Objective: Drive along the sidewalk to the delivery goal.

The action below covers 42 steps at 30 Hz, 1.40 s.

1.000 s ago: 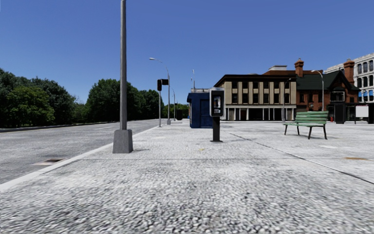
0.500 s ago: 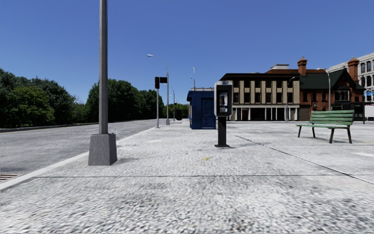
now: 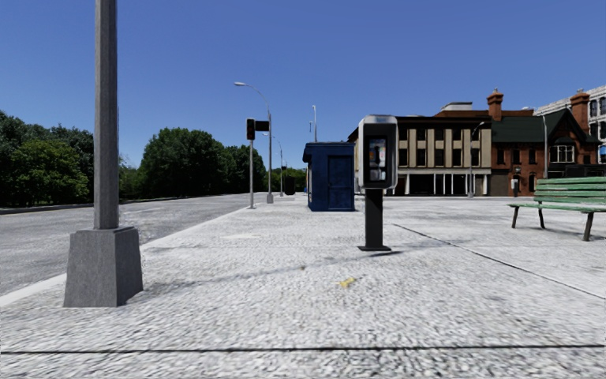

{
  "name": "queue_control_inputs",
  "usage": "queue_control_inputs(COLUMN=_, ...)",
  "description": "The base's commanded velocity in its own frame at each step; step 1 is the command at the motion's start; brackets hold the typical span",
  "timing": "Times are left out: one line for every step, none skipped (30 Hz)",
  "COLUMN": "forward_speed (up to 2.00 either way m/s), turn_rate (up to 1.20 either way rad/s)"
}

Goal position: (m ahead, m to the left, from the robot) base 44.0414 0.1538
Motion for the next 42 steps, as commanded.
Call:
queue_control_inputs(forward_speed=2.00, turn_rate=0.00)
queue_control_inputs(forward_speed=2.00, turn_rate=0.00)
queue_control_inputs(forward_speed=2.00, turn_rate=0.00)
queue_control_inputs(forward_speed=2.00, turn_rate=0.00)
queue_control_inputs(forward_speed=2.00, turn_rate=0.00)
queue_control_inputs(forward_speed=2.00, turn_rate=0.00)
queue_control_inputs(forward_speed=2.00, turn_rate=0.00)
queue_control_inputs(forward_speed=2.00, turn_rate=0.00)
queue_control_inputs(forward_speed=2.00, turn_rate=0.00)
queue_control_inputs(forward_speed=2.00, turn_rate=0.00)
queue_control_inputs(forward_speed=2.00, turn_rate=0.00)
queue_control_inputs(forward_speed=2.00, turn_rate=0.00)
queue_control_inputs(forward_speed=2.00, turn_rate=0.00)
queue_control_inputs(forward_speed=2.00, turn_rate=0.00)
queue_control_inputs(forward_speed=2.00, turn_rate=0.00)
queue_control_inputs(forward_speed=2.00, turn_rate=0.00)
queue_control_inputs(forward_speed=2.00, turn_rate=0.00)
queue_control_inputs(forward_speed=2.00, turn_rate=0.00)
queue_control_inputs(forward_speed=2.00, turn_rate=0.00)
queue_control_inputs(forward_speed=2.00, turn_rate=0.00)
queue_control_inputs(forward_speed=2.00, turn_rate=0.00)
queue_control_inputs(forward_speed=2.00, turn_rate=0.00)
queue_control_inputs(forward_speed=2.00, turn_rate=0.00)
queue_control_inputs(forward_speed=2.00, turn_rate=0.00)
queue_control_inputs(forward_speed=2.00, turn_rate=0.00)
queue_control_inputs(forward_speed=2.00, turn_rate=0.00)
queue_control_inputs(forward_speed=2.00, turn_rate=0.00)
queue_control_inputs(forward_speed=2.00, turn_rate=0.00)
queue_control_inputs(forward_speed=2.00, turn_rate=0.00)
queue_control_inputs(forward_speed=2.00, turn_rate=0.00)
queue_control_inputs(forward_speed=2.00, turn_rate=0.00)
queue_control_inputs(forward_speed=2.00, turn_rate=0.00)
queue_control_inputs(forward_speed=2.00, turn_rate=0.00)
queue_control_inputs(forward_speed=2.00, turn_rate=0.00)
queue_control_inputs(forward_speed=2.00, turn_rate=0.00)
queue_control_inputs(forward_speed=2.00, turn_rate=0.00)
queue_control_inputs(forward_speed=2.00, turn_rate=0.00)
queue_control_inputs(forward_speed=2.00, turn_rate=0.00)
queue_control_inputs(forward_speed=2.00, turn_rate=0.00)
queue_control_inputs(forward_speed=2.00, turn_rate=0.00)
queue_control_inputs(forward_speed=2.00, turn_rate=0.00)
queue_control_inputs(forward_speed=2.00, turn_rate=0.00)
